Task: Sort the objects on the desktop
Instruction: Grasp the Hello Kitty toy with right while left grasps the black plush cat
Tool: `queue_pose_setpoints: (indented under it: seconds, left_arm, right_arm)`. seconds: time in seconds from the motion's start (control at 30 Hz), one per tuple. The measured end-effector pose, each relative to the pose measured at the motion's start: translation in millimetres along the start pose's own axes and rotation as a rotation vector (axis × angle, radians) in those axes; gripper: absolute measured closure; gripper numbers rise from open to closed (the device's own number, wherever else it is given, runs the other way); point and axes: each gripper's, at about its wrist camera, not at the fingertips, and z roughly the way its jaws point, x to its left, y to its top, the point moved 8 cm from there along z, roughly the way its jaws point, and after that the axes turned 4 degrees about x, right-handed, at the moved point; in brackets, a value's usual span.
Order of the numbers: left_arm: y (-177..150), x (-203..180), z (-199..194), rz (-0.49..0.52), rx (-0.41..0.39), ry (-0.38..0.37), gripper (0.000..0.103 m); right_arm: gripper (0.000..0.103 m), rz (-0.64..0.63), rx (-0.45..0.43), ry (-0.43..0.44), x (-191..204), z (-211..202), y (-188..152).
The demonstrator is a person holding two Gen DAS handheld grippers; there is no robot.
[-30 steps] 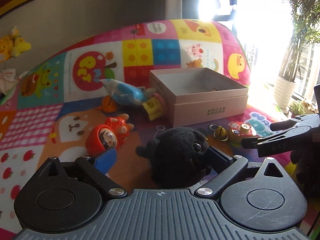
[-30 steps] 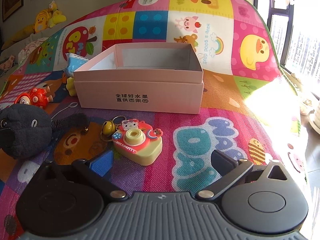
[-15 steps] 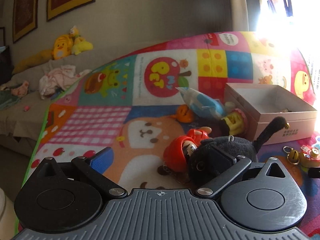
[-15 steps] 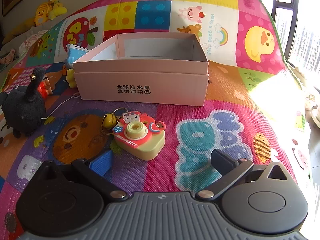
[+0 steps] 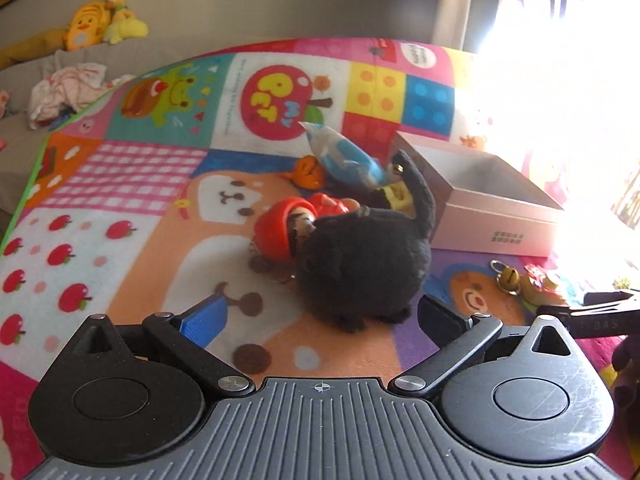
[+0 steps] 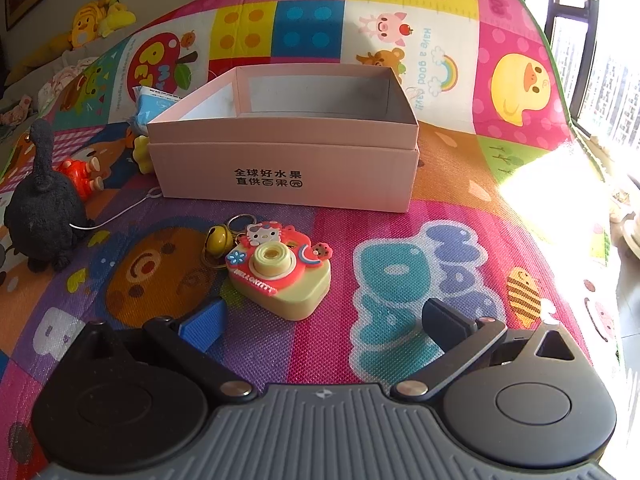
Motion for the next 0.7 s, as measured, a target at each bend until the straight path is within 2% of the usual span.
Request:
queue_pose_setpoints:
  seconds: [0.1, 0.17, 0.23, 0.27, 0.3, 0.37, 0.43, 0.53, 0.57, 0.6, 0.7]
  left_arm:
    - [-11.5, -17.3, 14.3, 0.003, 0.073, -0.027, 0.0]
    - [-17.5, -21.2, 19.4, 0.004, 0.102, -0.03, 0.0]
    - [-19.8, -21.2, 19.4, 0.018, 0.098, -0.02, 0.0]
    - [-19.9, -21.0, 19.3, 0.013, 0.097, -0.022, 0.0]
    - [-20.0, -19.5, 19.3, 0.005, 0.099, -0.024, 0.0]
    - [-20.6, -19.8, 19.9, 0.011, 0.1, -0.022, 0.0]
    - [-21.2, -21.7, 20.8, 0.028, 0.103, -0.011, 0.0]
    - [-21.4, -23.0, 21.5, 0.038, 0.111, -0.001, 0.0]
    - [-21.5, -23.1, 21.6, 0.042, 0.114, -0.001, 0.0]
    - [-21.8, -23.5, 21.6, 0.051, 0.117, -0.001, 0.0]
    - [-23.3, -25.6, 22.2, 0.088, 0.128, 0.0, 0.0]
  right_arm:
    - [0.0, -0.047, 0.007, 0.005, -3.6, -1.2, 1.2]
    - [0.0, -0.04, -0.015, -0.083, -16.6, -2.4, 5.4]
    - [0.0, -0.037, -0.043, -0.236, -33.0, -3.7, 11.2]
    - [0.0, -0.045, -0.066, -0.265, -36.0, -6.6, 13.6]
    - [0.0, -0.052, -0.09, -0.232, -34.4, -12.0, 15.7]
    - [0.0, -0.044, -0.105, -0.09, -22.4, -22.4, 18.2]
    - [0.0, -0.066, -0.118, -0.013, -4.6, -28.1, 21.4]
    - [0.0, -0.131, -0.117, -0.044, 11.5, -17.6, 28.8]
    - [0.004, -0.133, -0.1, -0.046, 13.5, -8.7, 31.9]
    - [0.012, -0.124, -0.071, -0.036, 12.9, 0.2, 34.2]
    - [0.023, -0.066, -0.01, 0.016, 8.7, 19.2, 34.2]
